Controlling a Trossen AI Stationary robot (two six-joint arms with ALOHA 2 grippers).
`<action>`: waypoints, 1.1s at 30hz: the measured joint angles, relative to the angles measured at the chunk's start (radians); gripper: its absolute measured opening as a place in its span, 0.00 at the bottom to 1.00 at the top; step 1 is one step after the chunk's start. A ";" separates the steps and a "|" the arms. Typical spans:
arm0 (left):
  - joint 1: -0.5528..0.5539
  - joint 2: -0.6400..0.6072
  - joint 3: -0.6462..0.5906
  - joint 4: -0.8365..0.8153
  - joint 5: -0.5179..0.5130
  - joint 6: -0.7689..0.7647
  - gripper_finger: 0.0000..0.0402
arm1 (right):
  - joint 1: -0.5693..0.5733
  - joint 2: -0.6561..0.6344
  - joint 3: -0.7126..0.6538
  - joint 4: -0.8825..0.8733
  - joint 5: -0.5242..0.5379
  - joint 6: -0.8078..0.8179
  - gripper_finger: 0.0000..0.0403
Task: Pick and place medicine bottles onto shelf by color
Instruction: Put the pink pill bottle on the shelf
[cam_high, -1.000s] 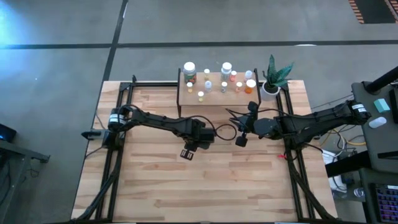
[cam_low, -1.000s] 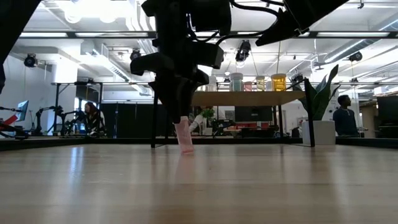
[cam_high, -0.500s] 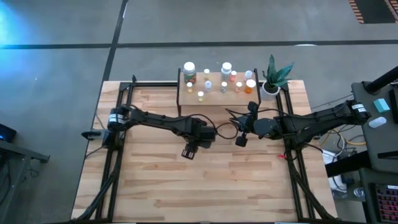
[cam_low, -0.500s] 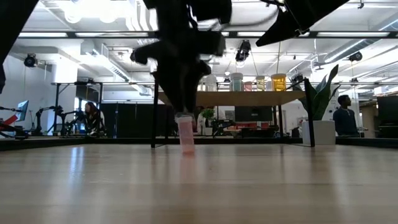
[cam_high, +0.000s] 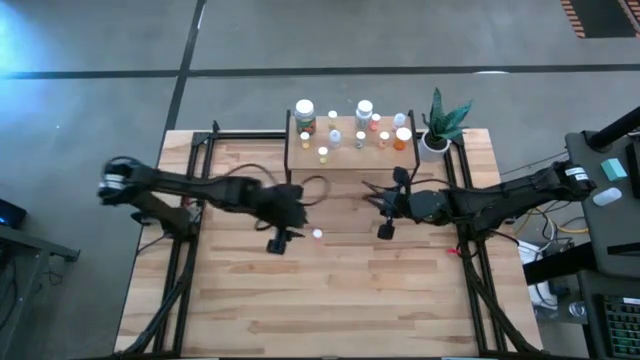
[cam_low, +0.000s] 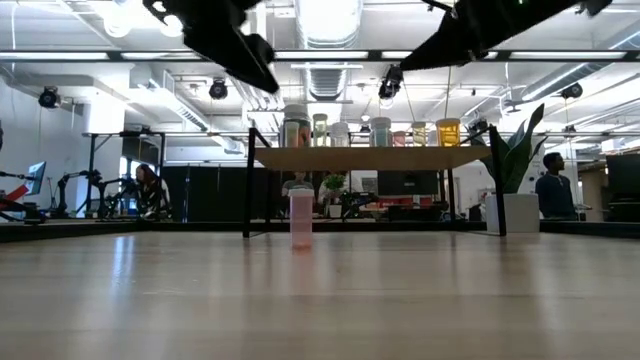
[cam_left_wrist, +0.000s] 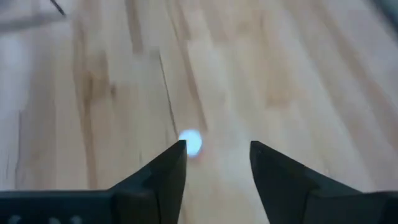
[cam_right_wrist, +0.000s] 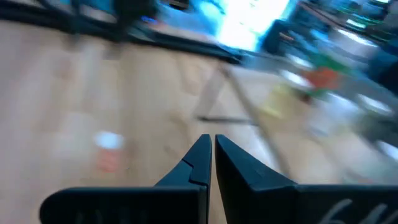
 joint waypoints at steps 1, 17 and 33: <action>0.000 -0.052 -0.071 0.080 0.007 -0.014 0.38 | -0.005 0.005 -0.022 0.057 -0.063 -0.010 0.03; 0.000 -0.415 -0.954 1.471 0.008 -0.156 0.13 | -0.026 0.368 0.001 0.362 -0.303 0.128 0.23; 0.001 -0.433 -1.018 1.571 0.005 -0.180 0.11 | -0.028 0.646 0.161 0.325 -0.304 0.164 0.74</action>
